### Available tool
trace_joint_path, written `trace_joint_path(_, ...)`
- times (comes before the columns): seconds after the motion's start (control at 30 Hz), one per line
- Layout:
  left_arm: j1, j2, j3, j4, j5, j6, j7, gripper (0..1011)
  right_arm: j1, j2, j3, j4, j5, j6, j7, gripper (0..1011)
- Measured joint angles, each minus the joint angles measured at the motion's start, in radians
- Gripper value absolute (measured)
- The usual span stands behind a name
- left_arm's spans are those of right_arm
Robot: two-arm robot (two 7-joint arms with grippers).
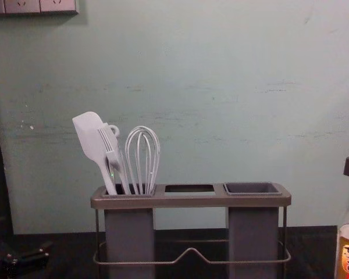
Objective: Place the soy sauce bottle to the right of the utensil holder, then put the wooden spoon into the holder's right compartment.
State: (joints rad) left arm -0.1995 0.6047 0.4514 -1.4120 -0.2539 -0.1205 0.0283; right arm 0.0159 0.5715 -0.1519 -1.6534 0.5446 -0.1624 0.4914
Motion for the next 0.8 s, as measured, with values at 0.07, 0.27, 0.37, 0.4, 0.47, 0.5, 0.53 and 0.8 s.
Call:
trace_joint_path(0.07,0.000,0.000,0.000,0.000,0.000,0.000,0.000,1000,0.020,-0.009,-0.006,0.021,-0.003,0.004,0.000,375)
trace_joint_path(0.27,0.000,0.000,0.000,0.000,0.000,0.000,0.000,1000,0.079,-0.047,-0.031,0.091,-0.028,-0.002,-0.001,375)
trace_joint_path(0.37,0.000,0.000,0.000,0.000,0.000,0.000,0.000,1000,0.095,-0.067,-0.041,0.119,-0.042,-0.023,-0.001,377)
trace_joint_path(0.4,0.000,0.000,0.000,0.000,0.000,0.000,0.000,1000,0.102,-0.075,-0.045,0.132,-0.047,-0.030,0.000,375)
trace_joint_path(0.47,0.000,0.000,0.000,0.000,0.000,0.000,0.000,1000,0.108,-0.083,-0.047,0.144,-0.049,-0.034,0.000,375)
trace_joint_path(0.5,0.000,0.000,0.000,0.000,0.000,0.000,0.000,1000,0.115,-0.091,-0.049,0.156,-0.050,-0.039,0.003,375)
trace_joint_path(0.53,0.000,0.000,0.000,0.000,0.000,0.000,0.000,1000,0.118,-0.095,-0.050,0.162,-0.050,-0.040,0.004,375)
trace_joint_path(0.8,0.000,0.000,0.000,0.000,0.000,0.000,0.000,1000,0.157,-0.125,-0.058,0.224,-0.050,-0.053,0.020,377)
